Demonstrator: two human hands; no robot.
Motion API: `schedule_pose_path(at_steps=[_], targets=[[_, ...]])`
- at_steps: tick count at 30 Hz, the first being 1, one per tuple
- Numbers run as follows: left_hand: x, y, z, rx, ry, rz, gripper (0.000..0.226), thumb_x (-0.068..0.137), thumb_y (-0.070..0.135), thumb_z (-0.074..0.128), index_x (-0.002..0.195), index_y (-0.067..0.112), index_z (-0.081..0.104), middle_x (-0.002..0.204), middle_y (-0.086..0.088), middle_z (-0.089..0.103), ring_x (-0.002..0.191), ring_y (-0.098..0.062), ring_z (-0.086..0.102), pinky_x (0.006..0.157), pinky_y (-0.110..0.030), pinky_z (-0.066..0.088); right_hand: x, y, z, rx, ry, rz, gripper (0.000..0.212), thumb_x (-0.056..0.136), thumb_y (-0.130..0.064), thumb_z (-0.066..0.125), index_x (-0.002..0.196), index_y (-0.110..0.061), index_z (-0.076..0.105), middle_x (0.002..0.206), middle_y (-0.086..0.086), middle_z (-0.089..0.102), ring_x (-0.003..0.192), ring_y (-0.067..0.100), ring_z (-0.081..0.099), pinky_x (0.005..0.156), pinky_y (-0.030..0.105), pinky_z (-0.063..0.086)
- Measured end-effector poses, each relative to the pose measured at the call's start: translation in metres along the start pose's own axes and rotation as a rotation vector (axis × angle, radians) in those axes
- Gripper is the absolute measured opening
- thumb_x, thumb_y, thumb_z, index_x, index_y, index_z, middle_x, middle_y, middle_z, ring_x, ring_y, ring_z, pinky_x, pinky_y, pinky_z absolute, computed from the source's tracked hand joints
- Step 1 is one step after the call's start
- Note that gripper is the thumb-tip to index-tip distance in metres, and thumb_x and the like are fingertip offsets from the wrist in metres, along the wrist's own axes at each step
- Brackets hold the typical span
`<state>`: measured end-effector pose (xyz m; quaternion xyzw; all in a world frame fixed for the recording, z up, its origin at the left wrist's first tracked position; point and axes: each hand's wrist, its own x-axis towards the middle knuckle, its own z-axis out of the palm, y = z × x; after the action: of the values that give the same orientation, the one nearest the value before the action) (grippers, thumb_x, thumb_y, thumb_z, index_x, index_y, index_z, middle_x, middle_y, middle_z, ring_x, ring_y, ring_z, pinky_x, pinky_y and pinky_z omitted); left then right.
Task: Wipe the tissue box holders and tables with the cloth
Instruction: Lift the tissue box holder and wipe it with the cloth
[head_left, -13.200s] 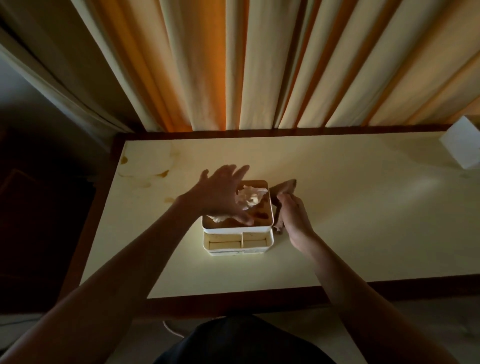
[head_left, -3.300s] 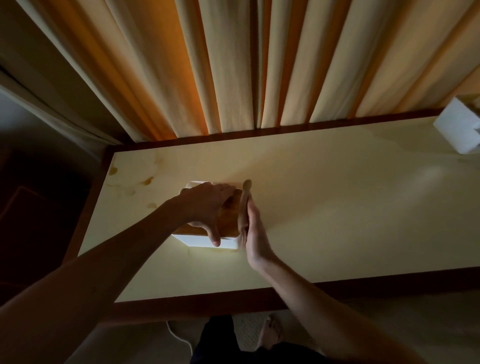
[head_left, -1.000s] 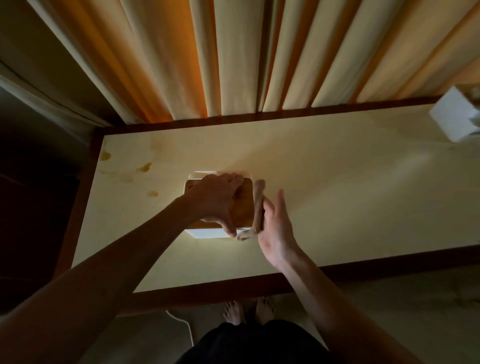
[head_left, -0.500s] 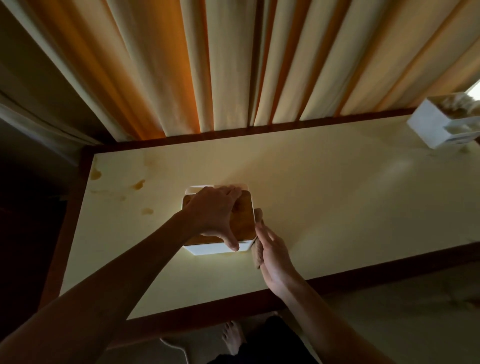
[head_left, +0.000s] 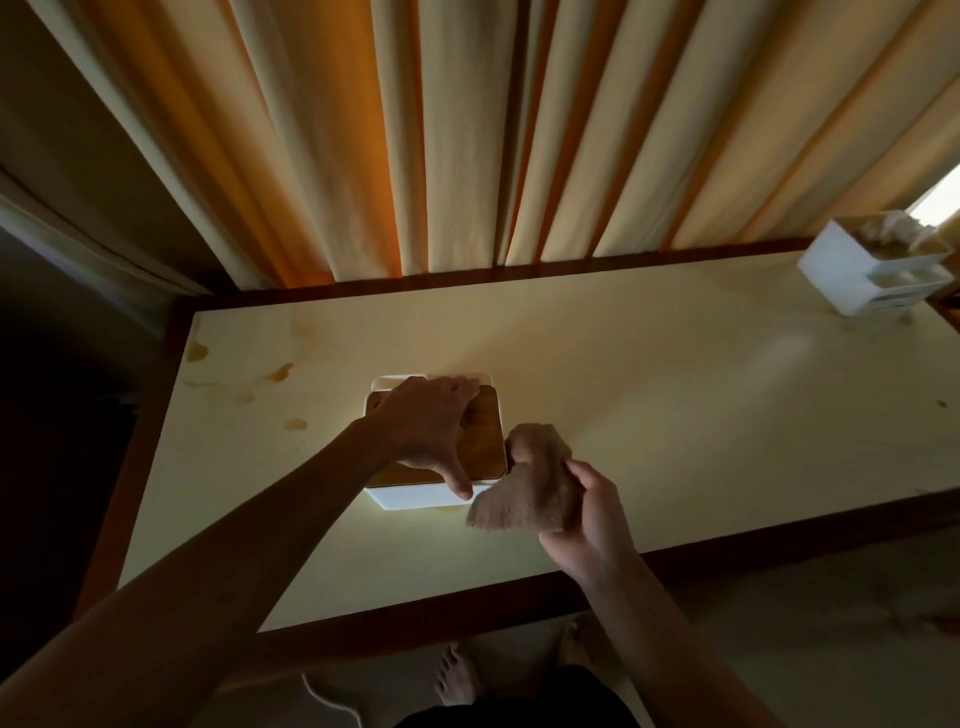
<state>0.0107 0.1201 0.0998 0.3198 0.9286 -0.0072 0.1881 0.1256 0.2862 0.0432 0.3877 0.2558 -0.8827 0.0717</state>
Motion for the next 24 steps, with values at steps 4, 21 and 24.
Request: schedule_pose_path(at_steps=[4, 21, 24], targets=[[0.002, -0.006, 0.004, -0.046, -0.023, 0.01, 0.126, 0.052, 0.068, 0.083, 0.151, 0.023, 0.021, 0.144, 0.003, 0.046, 0.118, -0.019, 0.05, 0.083, -0.025, 0.031, 0.0, -0.007, -0.004, 0.19, -0.091, 0.021, 0.05, 0.094, -0.038, 0.059, 0.127, -0.001, 0.059, 0.117, 0.022, 0.069, 0.097, 0.031, 0.07, 0.079, 0.042, 0.062], [0.01, -0.023, -0.015, 0.53, -0.245, 0.262, 0.139, 0.054, 0.065, 0.085, 0.153, 0.038, -0.009, 0.164, 0.005, -0.008, 0.147, -0.032, -0.023, 0.114, -0.067, 0.005, 0.012, -0.01, -0.001, 0.143, -0.067, 0.014, 0.032, 0.092, -0.017, 0.063, 0.124, -0.011, 0.06, 0.11, 0.012, 0.067, 0.102, 0.028, 0.064, 0.078, 0.041, 0.052], [0.01, -0.029, -0.011, 0.574, -0.279, 0.229, 0.141, 0.054, 0.066, 0.085, 0.15, 0.046, -0.016, 0.16, -0.004, -0.029, 0.142, -0.038, -0.032, 0.111, -0.071, -0.001, 0.015, -0.006, -0.002, 0.133, -0.073, 0.038, 0.025, 0.091, -0.021, 0.068, 0.112, -0.011, 0.059, 0.107, 0.014, 0.067, 0.1, 0.028, 0.064, 0.079, 0.041, 0.057]])
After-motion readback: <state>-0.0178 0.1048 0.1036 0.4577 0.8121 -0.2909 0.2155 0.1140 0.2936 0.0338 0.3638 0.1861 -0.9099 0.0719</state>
